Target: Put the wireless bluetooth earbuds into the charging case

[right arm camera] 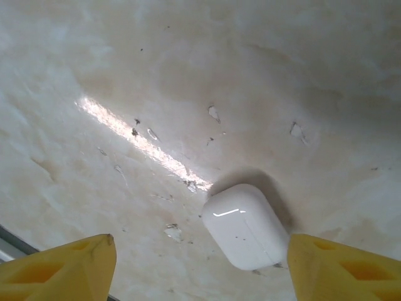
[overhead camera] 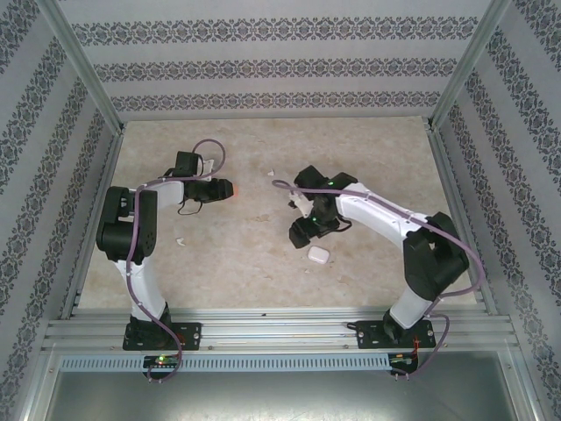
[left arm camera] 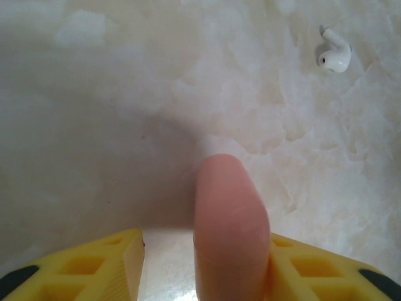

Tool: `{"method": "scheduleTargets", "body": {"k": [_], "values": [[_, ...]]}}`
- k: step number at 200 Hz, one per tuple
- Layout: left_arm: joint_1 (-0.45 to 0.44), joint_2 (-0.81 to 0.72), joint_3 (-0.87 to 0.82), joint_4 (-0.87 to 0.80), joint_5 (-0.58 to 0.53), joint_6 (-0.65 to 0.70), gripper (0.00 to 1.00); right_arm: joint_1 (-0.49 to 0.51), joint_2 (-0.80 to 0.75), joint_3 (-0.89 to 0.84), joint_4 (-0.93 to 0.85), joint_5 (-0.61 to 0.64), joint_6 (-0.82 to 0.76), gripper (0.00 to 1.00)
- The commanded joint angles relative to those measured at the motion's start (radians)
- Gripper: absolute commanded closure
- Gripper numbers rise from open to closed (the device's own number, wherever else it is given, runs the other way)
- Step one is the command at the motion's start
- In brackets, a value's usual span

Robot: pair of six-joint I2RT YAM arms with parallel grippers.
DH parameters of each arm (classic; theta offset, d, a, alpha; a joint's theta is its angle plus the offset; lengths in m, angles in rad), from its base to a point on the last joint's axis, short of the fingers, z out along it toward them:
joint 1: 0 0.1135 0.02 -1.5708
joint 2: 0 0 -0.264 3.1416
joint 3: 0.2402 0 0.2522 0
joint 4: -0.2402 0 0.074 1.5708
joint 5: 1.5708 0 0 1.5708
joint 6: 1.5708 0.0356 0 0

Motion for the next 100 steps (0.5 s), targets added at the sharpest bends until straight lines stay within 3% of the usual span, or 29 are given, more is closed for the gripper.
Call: {"method": "scheduleTargets", "body": {"k": [1, 40, 75, 100], "values": [[0.01, -0.075, 0.039, -0.12, -0.05, 0.074, 0.47, -0.001, 0.047, 0.01, -0.142, 0.132, -0.126, 0.25], [0.01, -0.148, 0.031, -0.2, -0.062, 0.131, 0.42, -0.003, 0.014, -0.04, -0.106, 0.089, -0.172, 0.21], [0.01, -0.163, 0.004, -0.198, 0.009, 0.089, 0.38, 0.0, 0.052, -0.049, -0.088, 0.016, -0.197, 0.2], [0.01, -0.183, -0.018, -0.203, -0.002, 0.078, 0.37, 0.008, 0.088, -0.057, -0.088, 0.008, -0.212, 0.19]]}}
